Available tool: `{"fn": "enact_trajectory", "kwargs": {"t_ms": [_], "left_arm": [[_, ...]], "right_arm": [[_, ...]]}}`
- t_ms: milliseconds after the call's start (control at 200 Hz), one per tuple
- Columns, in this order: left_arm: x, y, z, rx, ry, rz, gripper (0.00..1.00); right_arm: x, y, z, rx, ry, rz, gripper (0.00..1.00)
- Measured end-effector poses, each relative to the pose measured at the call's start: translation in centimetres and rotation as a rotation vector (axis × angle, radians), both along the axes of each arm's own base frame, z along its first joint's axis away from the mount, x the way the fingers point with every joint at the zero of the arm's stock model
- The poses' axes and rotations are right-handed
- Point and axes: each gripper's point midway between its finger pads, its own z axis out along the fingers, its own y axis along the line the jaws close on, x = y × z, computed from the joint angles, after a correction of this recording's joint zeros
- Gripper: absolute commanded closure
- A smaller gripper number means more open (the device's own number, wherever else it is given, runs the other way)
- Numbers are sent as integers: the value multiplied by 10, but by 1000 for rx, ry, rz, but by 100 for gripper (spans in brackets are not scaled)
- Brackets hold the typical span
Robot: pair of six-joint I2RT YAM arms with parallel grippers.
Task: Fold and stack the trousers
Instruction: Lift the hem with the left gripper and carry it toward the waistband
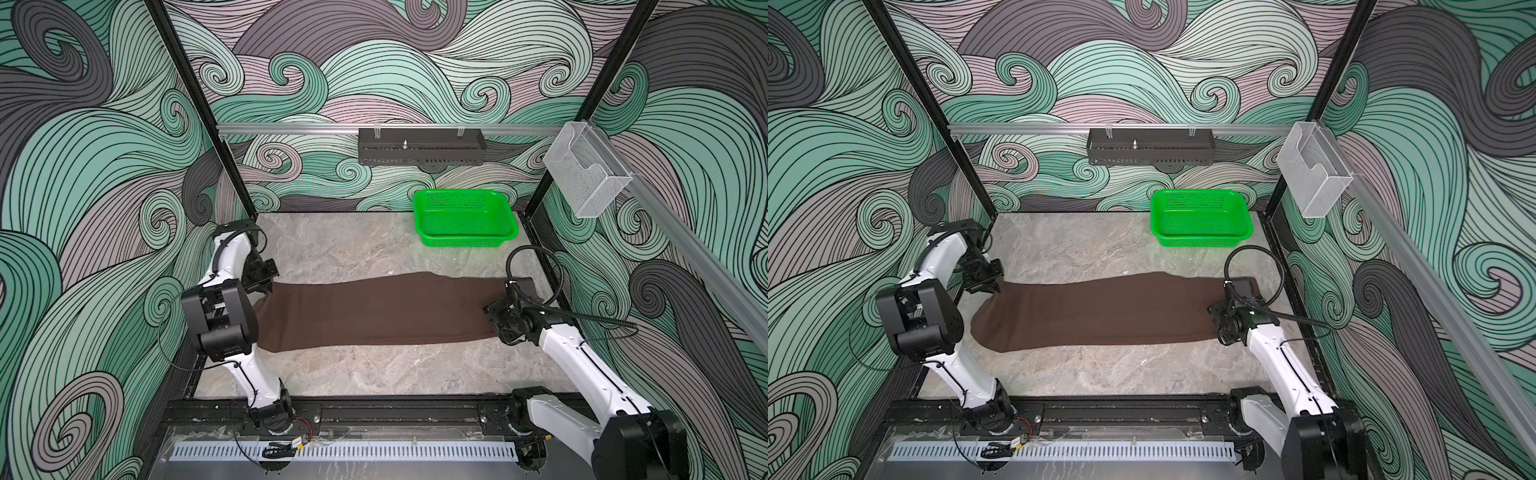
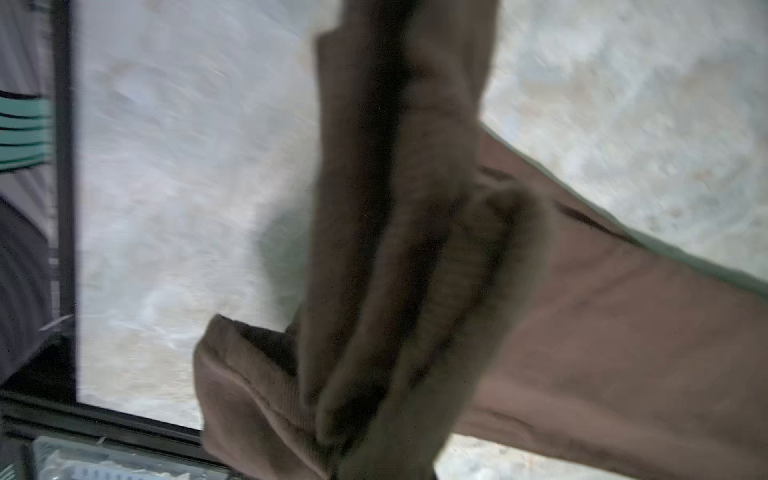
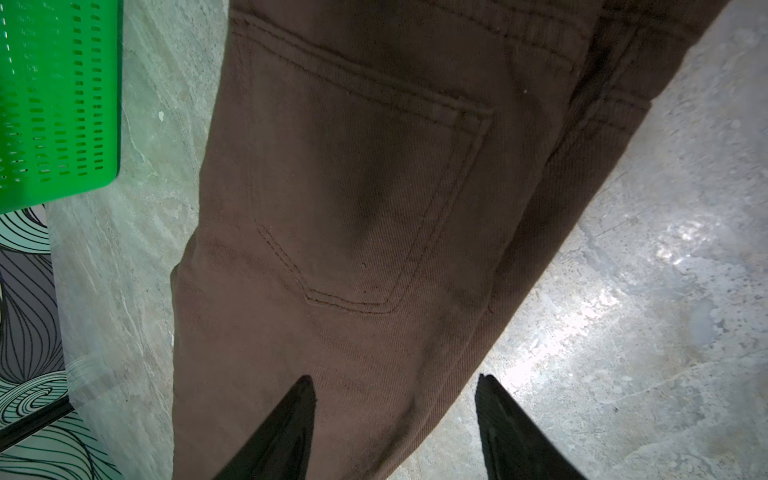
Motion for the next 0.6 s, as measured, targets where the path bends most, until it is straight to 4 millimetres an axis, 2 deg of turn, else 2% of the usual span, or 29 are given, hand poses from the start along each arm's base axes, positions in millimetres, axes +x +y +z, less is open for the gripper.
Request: {"fn": "enact_trajectory", "kwargs": {"t_ms": [60, 215, 330, 595], "left_arm": [[-7, -33, 4, -35, -8, -49, 100], [-26, -102, 21, -128, -82, -95, 100], [-34, -135, 21, -185, -102, -68, 100], [-18, -199, -1, -247, -113, -11, 100]], "right_arm": [[0, -1, 2, -8, -9, -1, 37], [2, -3, 5, -13, -27, -4, 38], [3, -3, 6, -13, -31, -4, 38], [3, -2, 6, -13, -32, -4, 38]]}}
